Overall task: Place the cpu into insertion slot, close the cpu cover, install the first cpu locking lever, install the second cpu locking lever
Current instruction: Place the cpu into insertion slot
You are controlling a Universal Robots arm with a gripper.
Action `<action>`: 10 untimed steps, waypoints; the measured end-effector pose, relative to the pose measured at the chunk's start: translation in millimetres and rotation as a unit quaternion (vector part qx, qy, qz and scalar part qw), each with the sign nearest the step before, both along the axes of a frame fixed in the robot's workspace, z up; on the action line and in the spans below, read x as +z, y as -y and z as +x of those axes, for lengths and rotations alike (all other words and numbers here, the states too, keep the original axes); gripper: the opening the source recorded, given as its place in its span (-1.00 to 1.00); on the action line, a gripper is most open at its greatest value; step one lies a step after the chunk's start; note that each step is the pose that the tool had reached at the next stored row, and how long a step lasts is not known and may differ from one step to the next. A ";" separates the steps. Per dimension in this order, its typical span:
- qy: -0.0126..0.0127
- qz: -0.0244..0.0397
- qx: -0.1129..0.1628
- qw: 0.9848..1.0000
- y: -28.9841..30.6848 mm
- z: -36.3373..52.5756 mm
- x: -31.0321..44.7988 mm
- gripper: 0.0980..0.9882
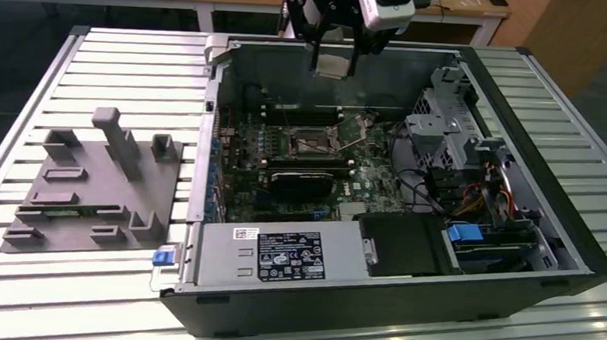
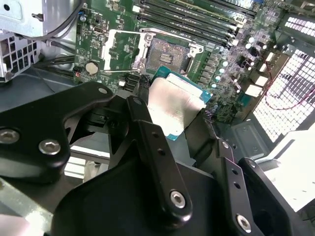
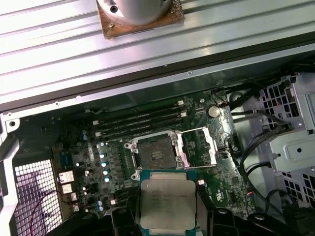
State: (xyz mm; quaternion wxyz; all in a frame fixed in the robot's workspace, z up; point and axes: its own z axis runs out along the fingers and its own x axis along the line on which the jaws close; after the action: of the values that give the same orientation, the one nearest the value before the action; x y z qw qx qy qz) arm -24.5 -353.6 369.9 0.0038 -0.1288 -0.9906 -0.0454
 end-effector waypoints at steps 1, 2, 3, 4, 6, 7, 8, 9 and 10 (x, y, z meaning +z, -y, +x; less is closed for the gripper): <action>0.000 0.000 -0.003 1.000 0.0 0.0 0.0 -0.01; 0.000 0.000 -0.006 1.000 0.0 0.0 -0.1 -0.01; 0.000 0.000 -0.009 1.000 0.0 0.0 -0.1 -0.01; 0.000 0.000 -0.013 1.000 0.0 0.0 -0.1 -0.01; 0.000 0.000 -0.019 1.000 0.0 0.0 -0.2 -0.01; 0.000 0.000 -0.023 1.000 0.0 0.0 -0.2 -0.01; 0.000 0.000 -0.026 1.000 0.0 0.0 -0.3 -0.01; 0.000 0.000 -0.029 1.000 0.0 0.0 -0.3 -0.01; 0.000 0.000 -0.032 0.999 0.0 0.0 -0.4 -0.01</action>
State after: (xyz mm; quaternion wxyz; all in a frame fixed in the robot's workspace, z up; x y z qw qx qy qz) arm -24.5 -353.5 369.5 0.0024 -0.1603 -0.9860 -0.0456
